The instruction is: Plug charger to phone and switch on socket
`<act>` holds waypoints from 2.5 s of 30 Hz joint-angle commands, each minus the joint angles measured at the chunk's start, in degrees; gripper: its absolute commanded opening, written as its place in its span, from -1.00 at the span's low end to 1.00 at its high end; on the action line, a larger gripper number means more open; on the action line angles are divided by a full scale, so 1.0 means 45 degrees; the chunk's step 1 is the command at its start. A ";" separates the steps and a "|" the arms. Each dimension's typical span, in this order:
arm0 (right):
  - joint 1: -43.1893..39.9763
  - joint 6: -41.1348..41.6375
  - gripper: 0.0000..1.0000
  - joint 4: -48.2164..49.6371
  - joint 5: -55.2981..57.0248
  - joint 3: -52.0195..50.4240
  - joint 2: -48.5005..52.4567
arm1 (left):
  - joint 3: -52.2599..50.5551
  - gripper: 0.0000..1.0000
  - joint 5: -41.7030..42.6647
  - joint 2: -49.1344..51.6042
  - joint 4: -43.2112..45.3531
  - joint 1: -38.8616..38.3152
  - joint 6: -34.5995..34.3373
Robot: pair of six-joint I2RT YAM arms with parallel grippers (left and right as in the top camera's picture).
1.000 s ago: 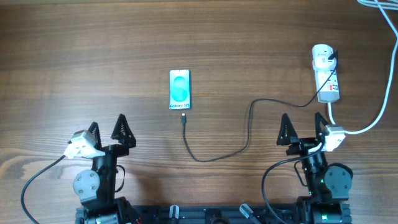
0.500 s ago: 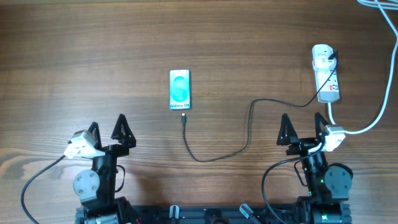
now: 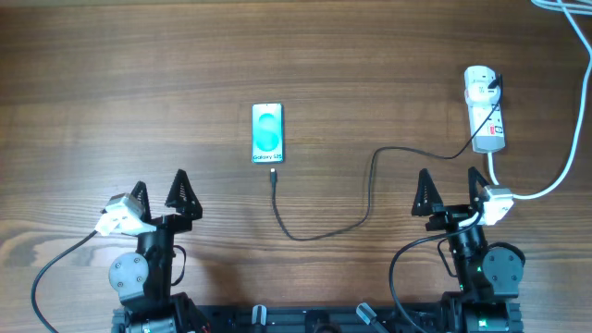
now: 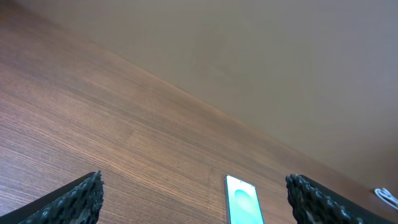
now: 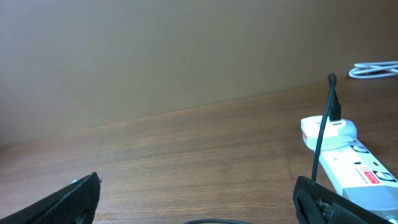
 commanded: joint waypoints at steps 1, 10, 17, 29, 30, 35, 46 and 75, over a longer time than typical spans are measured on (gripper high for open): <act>-0.0039 0.0092 0.99 0.0039 0.0136 -0.0015 -0.0175 | -0.0112 1.00 -0.0170 -0.0136 0.0010 -0.0024 -0.0019; -0.0039 0.0097 1.00 0.0039 0.0131 -0.0015 -0.0175 | -0.0112 1.00 -0.0981 -0.0136 -0.0024 -0.0024 -0.0019; -0.0039 0.0097 0.99 0.0039 0.0131 -0.0015 -0.0175 | -0.0112 1.00 0.0384 -0.0136 0.0107 -0.0024 -0.0029; -0.0039 0.0097 0.99 0.0039 0.0131 -0.0015 -0.0175 | 0.0364 1.00 0.4653 0.1418 0.0248 -0.0267 -0.0015; -0.0039 0.0097 0.99 0.0039 0.0136 -0.0015 -0.0175 | 0.0670 1.00 0.4629 0.1860 0.0262 -0.0423 0.0087; -0.0039 0.0097 0.99 0.0039 0.0131 -0.0015 -0.0175 | 0.2584 0.99 0.4396 0.4182 0.0248 -0.1239 0.1039; -0.0039 0.0097 1.00 0.0039 0.0131 -0.0015 -0.0175 | 0.8446 0.99 0.0170 1.1147 -0.2608 -0.5387 0.2341; -0.0039 0.0097 1.00 0.0039 0.0131 -0.0015 -0.0175 | 1.1346 1.00 -0.3963 1.6942 -0.3657 -0.9384 0.2050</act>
